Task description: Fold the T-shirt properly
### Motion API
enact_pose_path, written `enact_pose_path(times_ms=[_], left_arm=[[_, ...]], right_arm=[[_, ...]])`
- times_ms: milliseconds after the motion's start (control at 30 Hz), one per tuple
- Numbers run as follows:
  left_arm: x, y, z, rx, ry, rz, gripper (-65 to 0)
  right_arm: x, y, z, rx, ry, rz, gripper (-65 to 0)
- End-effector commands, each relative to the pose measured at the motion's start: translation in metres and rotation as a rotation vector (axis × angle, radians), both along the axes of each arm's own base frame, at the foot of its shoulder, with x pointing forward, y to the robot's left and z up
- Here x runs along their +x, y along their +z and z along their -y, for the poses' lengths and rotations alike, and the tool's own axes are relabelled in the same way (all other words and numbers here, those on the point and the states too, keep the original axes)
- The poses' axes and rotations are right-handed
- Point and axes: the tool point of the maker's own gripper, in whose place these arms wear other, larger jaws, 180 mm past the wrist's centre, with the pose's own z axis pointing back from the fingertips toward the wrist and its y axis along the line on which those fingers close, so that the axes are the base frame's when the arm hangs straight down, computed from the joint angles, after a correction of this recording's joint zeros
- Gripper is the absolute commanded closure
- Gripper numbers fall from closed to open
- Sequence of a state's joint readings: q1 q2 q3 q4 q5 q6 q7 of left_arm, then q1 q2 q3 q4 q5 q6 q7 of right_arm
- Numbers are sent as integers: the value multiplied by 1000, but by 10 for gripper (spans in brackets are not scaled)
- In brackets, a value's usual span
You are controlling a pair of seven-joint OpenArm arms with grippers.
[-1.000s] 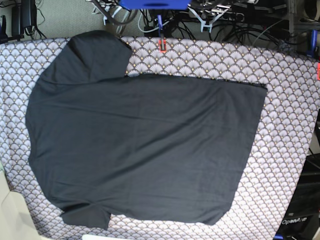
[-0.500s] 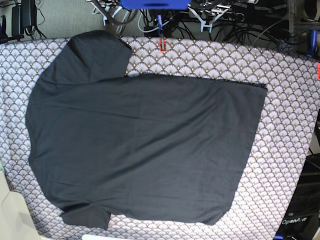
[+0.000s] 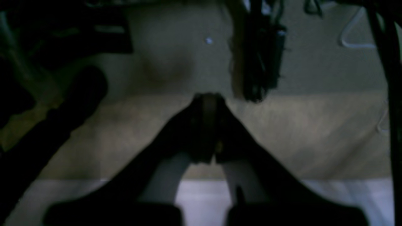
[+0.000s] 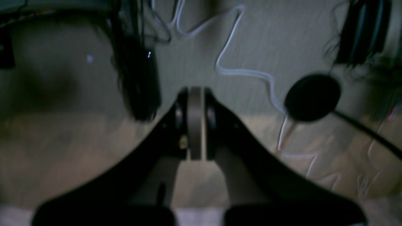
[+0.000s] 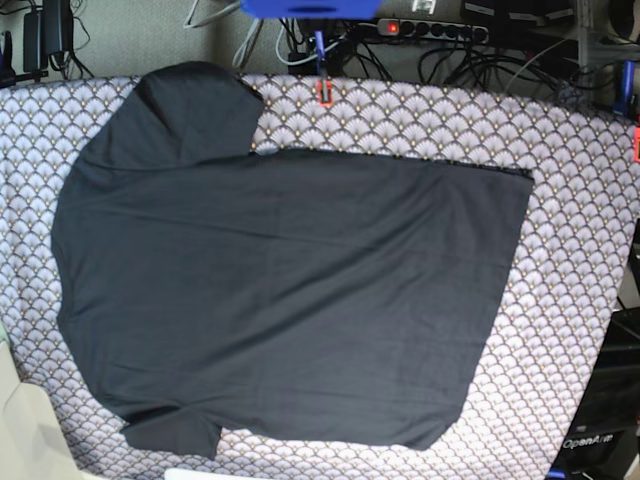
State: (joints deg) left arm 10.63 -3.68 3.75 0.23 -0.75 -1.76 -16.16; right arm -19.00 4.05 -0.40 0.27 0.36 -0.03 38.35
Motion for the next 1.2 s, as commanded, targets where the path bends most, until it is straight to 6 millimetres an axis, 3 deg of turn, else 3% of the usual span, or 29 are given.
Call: enact_pose_path(times_ms=[0,100,233,467,533,700,800,833,933,1033,1167], left_arm=[[-18,4,-23,47,-11,-28,0],[-29,10,-49,85,25,-4,0],[-45,21,-67,16,167,35,0],[-45,54,-105,-143,582,221,0],[-41,66,-116,-183,684,303,0],[-61,109,-178,4,816,553,0],[-65,141,-200,114,850,749,0],[-63,147,-197,133,867,809,0],[-41,165,-189,189,928,1047,0],[13,150,-167,139,1023,1173,0],[89,150,-170,123,1166,1375,0]], right_arm=[[-19,8,14,-22,1,-6,0],[-32,22,25,-40,20,46,0],[-49,47,47,-72,60,126,0],[-64,116,72,-99,159,382,0],[-74,124,76,-100,172,373,0],[-65,145,88,-130,178,461,0],[-55,165,88,-135,167,547,0],[-51,172,86,-134,163,575,0],[-33,194,82,-116,175,668,0],[-16,215,70,-83,180,741,0],[13,239,67,-81,161,773,0]])
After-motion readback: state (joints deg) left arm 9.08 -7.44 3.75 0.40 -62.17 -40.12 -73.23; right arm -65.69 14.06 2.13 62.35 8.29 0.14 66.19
